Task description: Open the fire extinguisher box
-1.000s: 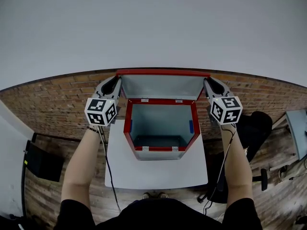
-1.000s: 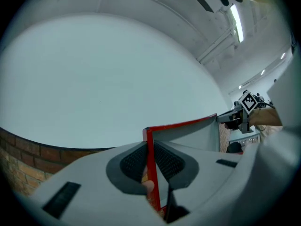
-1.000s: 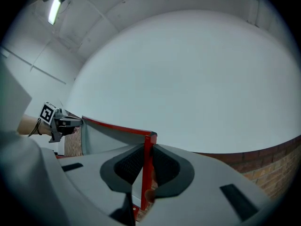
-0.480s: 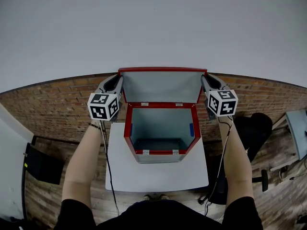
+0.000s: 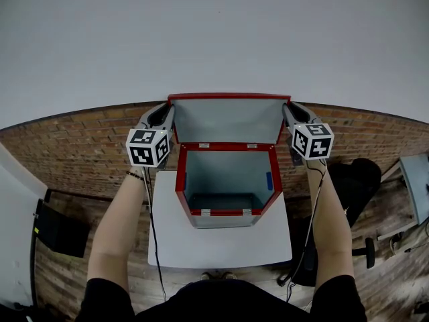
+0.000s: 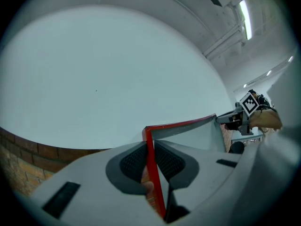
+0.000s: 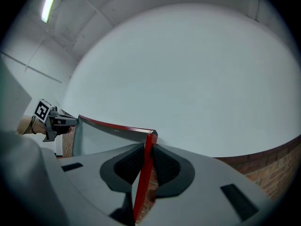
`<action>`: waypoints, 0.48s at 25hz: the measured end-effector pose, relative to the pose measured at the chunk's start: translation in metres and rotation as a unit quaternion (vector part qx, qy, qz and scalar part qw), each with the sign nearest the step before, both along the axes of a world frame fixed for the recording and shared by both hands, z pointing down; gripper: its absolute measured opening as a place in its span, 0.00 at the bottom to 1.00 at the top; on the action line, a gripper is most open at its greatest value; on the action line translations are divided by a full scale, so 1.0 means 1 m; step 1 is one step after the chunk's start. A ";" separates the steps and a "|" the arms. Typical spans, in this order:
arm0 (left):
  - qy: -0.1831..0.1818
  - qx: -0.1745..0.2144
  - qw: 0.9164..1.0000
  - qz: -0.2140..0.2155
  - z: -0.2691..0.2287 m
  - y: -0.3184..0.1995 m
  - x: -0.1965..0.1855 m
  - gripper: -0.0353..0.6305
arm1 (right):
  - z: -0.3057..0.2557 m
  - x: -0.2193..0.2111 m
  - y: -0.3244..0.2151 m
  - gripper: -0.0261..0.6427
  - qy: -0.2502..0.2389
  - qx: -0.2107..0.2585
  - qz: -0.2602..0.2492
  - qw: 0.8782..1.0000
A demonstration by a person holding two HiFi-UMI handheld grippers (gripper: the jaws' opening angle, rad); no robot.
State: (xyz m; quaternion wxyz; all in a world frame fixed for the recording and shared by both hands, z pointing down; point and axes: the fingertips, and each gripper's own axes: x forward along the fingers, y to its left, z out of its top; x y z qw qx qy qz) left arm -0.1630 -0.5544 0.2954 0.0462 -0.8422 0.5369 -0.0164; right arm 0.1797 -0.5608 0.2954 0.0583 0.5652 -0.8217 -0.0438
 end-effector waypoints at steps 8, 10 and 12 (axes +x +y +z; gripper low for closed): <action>-0.002 -0.004 1.000 -0.005 0.006 0.015 -0.008 0.34 | -0.003 0.010 0.015 0.24 0.000 0.022 -0.001 1.000; 0.007 -0.003 1.000 -0.009 0.009 0.027 -0.014 0.35 | -0.002 0.017 0.026 0.25 -0.009 0.024 0.004 1.000; 0.012 0.000 1.000 -0.008 0.012 0.045 -0.018 0.35 | -0.002 0.022 0.044 0.25 -0.015 0.031 0.009 0.999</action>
